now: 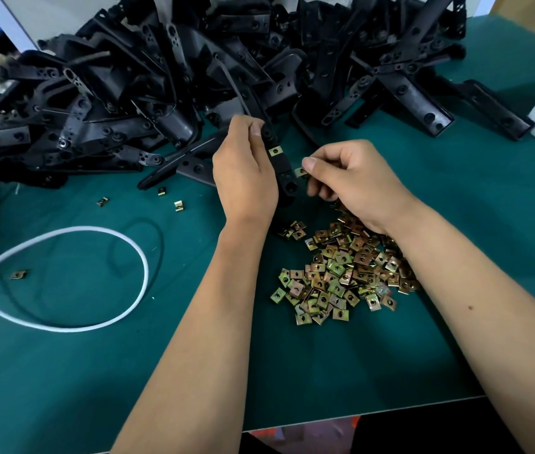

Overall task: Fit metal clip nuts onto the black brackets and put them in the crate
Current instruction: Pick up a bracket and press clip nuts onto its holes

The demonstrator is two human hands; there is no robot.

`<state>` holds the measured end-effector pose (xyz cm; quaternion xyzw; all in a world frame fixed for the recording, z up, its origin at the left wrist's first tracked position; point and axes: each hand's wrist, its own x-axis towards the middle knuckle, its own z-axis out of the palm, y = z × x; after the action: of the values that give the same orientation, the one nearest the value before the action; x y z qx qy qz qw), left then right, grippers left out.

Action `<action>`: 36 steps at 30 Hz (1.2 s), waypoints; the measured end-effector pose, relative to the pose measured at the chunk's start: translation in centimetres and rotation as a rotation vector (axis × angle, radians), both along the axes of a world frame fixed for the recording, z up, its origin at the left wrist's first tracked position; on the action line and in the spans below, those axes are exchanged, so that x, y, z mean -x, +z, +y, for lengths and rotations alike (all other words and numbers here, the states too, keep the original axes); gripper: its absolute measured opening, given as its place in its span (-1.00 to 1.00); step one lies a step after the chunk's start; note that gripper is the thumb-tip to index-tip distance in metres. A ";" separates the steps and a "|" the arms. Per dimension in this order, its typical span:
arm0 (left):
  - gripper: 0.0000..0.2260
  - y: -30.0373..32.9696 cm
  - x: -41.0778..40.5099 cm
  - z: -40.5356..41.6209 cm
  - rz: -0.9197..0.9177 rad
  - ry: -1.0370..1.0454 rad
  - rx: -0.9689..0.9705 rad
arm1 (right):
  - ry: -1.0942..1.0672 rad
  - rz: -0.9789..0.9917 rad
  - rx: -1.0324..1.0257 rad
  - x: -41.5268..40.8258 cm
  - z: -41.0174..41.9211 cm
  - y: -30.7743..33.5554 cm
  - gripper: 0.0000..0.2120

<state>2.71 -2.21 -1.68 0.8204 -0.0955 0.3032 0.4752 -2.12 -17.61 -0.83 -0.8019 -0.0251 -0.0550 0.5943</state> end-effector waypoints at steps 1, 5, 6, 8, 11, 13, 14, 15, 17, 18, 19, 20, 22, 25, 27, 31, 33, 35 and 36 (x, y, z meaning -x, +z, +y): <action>-0.80 0.0 0.0 0.0 0.000 0.001 -0.008 | 0.002 0.004 -0.005 0.0 0.0 0.0 -0.80; -0.80 0.0 0.0 -0.1 -0.024 -0.002 -0.029 | 0.011 0.019 0.003 0.2 0.4 0.1 -0.82; -0.80 0.0 0.1 -0.1 -0.026 -0.001 -0.030 | 0.008 0.019 0.009 0.2 0.4 0.1 -0.82; -0.80 0.0 0.1 -0.1 -0.031 0.010 -0.030 | -0.005 0.017 0.016 0.3 0.5 0.1 -0.81; -0.78 0.1 0.2 -0.3 -0.044 0.041 -0.035 | -0.006 0.028 0.003 0.3 0.6 0.1 -0.81; -0.77 0.1 0.3 -0.5 -0.049 0.044 -0.049 | 0.011 0.037 -0.012 0.4 0.7 0.2 -0.82; -0.77 0.2 0.4 -0.6 -0.048 0.037 -0.058 | 0.019 0.040 -0.018 0.4 0.8 0.2 -0.82; -0.77 0.2 0.5 -0.7 -0.046 0.029 -0.063 | 0.025 0.042 -0.024 0.4 0.8 0.2 -0.82; -0.76 0.2 0.5 -0.8 -0.051 0.026 -0.058 | 0.037 0.046 -0.047 0.4 0.9 0.2 -0.82; -0.76 0.2 0.5 -0.8 -0.054 0.029 -0.054 | 0.044 0.048 -0.060 0.4 0.9 0.1 -0.82; -0.76 0.2 0.6 -0.8 -0.055 0.032 -0.049 | 0.050 0.049 -0.070 0.3 0.9 0.1 -0.81; -0.76 0.3 0.6 -0.9 -0.054 0.032 -0.045 | 0.056 0.052 -0.072 0.3 0.8 0.1 -0.81; -0.76 0.3 0.8 -1.1 -0.047 0.024 -0.047 | 0.078 0.056 -0.065 0.3 0.6 0.1 -0.81; -0.77 0.4 1.0 -1.4 -0.035 0.014 -0.052 | 0.105 0.055 -0.052 0.2 0.3 0.0 -0.80; -0.77 0.4 1.1 -1.5 -0.035 0.009 -0.042 | 0.106 0.057 -0.062 0.1 0.1 -0.1 -0.79; -0.77 0.3 0.7 -1.2 -0.039 0.026 -0.038 | 0.049 0.035 -0.045 0.2 0.8 -0.3 -0.81; -0.76 0.2 0.5 -1.1 -0.033 0.077 -0.036 | -0.011 -0.032 0.026 0.1 1.1 -0.4 -0.76; -0.76 0.2 0.4 -0.9 -0.038 0.151 -0.047 | -0.034 -0.102 0.101 0.1 1.1 -0.4 -0.69; -0.76 0.3 0.4 -0.8 -0.040 0.181 -0.050 | -0.023 -0.123 0.123 0.1 1.1 -0.3 -0.73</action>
<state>2.30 -3.05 -1.40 0.8311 -0.0384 0.3588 0.4232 -2.27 -16.50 -1.15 -0.8323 -0.0557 -0.1091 0.5406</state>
